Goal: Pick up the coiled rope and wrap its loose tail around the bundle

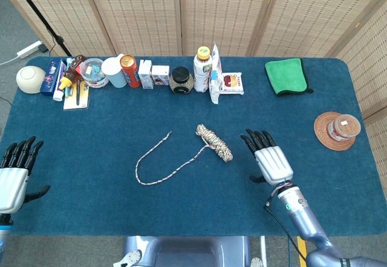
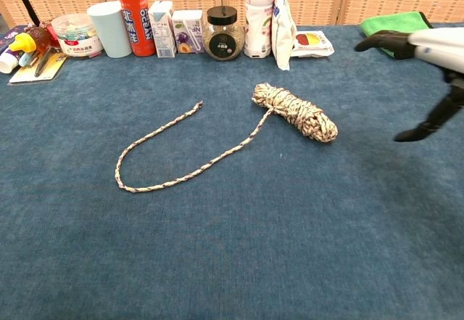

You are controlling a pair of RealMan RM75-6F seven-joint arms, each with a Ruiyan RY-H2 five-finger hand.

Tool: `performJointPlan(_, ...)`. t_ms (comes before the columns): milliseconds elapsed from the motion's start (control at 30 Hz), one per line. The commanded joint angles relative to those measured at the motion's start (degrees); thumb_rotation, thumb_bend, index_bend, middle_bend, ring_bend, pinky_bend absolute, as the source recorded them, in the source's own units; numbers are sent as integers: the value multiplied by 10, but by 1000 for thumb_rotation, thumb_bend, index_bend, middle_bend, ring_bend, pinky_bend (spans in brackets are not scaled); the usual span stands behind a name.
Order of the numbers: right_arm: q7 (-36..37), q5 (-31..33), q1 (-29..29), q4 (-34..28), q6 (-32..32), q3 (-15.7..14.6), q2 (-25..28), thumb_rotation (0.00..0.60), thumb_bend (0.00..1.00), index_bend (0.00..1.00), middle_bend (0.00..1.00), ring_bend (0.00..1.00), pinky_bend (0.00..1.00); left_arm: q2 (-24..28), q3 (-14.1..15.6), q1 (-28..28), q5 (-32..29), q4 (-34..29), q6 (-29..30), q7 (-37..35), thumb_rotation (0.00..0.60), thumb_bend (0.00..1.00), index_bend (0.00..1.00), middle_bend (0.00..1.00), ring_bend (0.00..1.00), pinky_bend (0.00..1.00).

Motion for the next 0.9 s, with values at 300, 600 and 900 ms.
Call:
performJointPlan(300,-119,164,98,41,-23,41,-112,600,0,0,0,0,0,-5,-6,-7,-17,4,-13,4,600,6,0,0,0,0)
performJointPlan(600,-133,239,145,112,-12,56,-180,600,0,0,0,0,0,-4,-10,-9,-26,9,-15,-2,600,5,0,0,0,0)
performJointPlan(900,-121,287,176,188,-17,72,-214,600,0,0,0,0,0,-3,-14,-12,-36,14,-20,-8,600,6,0,0,0,0)
